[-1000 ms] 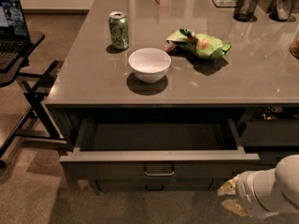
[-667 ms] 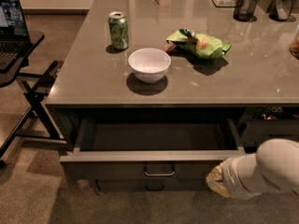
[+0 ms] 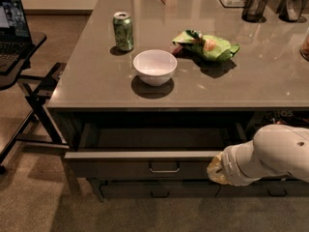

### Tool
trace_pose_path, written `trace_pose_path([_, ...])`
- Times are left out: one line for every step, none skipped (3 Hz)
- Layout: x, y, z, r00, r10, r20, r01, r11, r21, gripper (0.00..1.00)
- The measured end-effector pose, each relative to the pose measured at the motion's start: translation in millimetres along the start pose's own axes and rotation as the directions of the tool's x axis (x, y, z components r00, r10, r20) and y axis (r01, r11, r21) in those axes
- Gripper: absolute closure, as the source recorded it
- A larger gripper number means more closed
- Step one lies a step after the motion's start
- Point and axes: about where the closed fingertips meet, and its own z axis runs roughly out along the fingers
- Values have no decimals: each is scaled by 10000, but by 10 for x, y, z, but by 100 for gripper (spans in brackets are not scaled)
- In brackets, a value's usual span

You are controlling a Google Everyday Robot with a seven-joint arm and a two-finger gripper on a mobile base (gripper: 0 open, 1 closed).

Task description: Close top drawer

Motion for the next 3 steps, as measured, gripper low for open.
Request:
trace_pose_path([44, -202, 41, 9997, 195, 167, -200, 9993, 321, 100])
trace_pose_path([80, -285, 67, 9988, 360, 324, -374, 9983, 446, 100])
trace_pose_path([184, -576, 90, 9918, 922, 880, -1007, 9900, 986, 100])
